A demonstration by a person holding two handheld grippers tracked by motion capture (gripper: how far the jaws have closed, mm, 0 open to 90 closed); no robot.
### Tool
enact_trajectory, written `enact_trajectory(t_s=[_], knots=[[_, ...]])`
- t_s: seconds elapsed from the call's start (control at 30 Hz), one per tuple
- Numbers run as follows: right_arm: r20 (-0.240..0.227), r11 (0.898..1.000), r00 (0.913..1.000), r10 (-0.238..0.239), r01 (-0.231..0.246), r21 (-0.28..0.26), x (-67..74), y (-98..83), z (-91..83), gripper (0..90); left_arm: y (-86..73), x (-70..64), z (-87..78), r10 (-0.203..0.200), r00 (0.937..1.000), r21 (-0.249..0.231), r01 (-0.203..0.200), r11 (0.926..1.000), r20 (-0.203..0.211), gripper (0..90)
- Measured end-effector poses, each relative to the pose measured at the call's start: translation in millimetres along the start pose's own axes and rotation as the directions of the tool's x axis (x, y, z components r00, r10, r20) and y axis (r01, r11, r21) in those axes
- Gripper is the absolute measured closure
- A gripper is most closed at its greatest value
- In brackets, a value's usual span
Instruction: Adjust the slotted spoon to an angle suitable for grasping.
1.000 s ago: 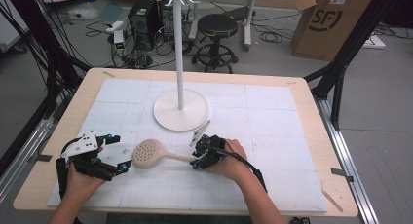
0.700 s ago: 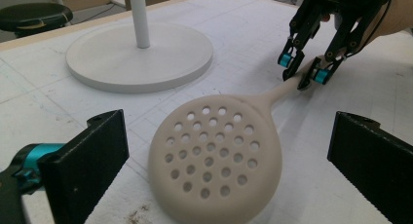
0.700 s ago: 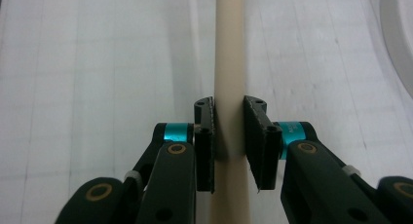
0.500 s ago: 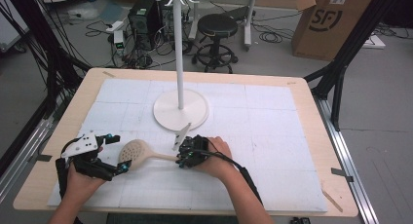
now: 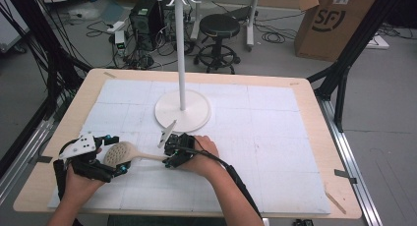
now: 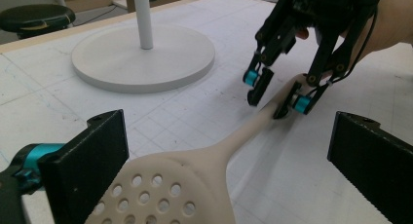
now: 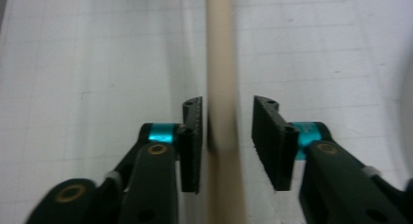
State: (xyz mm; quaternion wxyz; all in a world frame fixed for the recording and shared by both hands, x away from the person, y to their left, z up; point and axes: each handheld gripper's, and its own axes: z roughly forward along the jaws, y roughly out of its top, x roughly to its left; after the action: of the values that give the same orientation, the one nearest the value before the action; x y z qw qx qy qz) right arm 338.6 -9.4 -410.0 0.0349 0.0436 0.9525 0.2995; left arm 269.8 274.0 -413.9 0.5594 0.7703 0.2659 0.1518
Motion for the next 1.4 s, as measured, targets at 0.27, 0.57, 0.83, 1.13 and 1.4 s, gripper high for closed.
enact_trajectory(t_s=[0.27, 0.57, 0.83, 1.13, 1.4], knots=[[0.063, 0.998, 0.9968, 0.049, -0.047, -0.046, -2.0, -17.3, -37.2, 55.9, -0.9, -0.4, -0.9, -0.004, 1.0, 0.004, 0.004, 1.0, 0.002, 1.8], [0.128, 0.973, 0.9733, 0.191, -0.17, -0.159, -0.5, -55.5, -87.6, 41.4, -2.1, 0.6, -0.2, -0.005, 1.0, 0.015, 0.004, 0.9999, 0.008, 1.8], [0.163, 0.944, 0.9506, 0.264, -0.22, -0.245, 4.8, -87.3, -117.8, 36.4, -3.3, 2.2, -0.3, -0.013, 0.9999, 0.015, 0.013, 0.9998, 0.007, 1.8], [0.177, 0.886, 0.9152, 0.362, -0.279, -0.371, 12.0, -135.8, -145.7, 30.3, -1.7, 3.3, 1.4, -0.017, 0.9997, 0.014, 0.017, 0.9998, 0.02, 1.8], [0.165, 0.839, 0.8901, 0.425, -0.318, -0.442, 21.9, -165.2, -152.8, 25.7, 4.6, 6.2, 3.0, -0.037, 0.9987, 0.003, 0.037, 0.9993, 0.037, 1.8]])
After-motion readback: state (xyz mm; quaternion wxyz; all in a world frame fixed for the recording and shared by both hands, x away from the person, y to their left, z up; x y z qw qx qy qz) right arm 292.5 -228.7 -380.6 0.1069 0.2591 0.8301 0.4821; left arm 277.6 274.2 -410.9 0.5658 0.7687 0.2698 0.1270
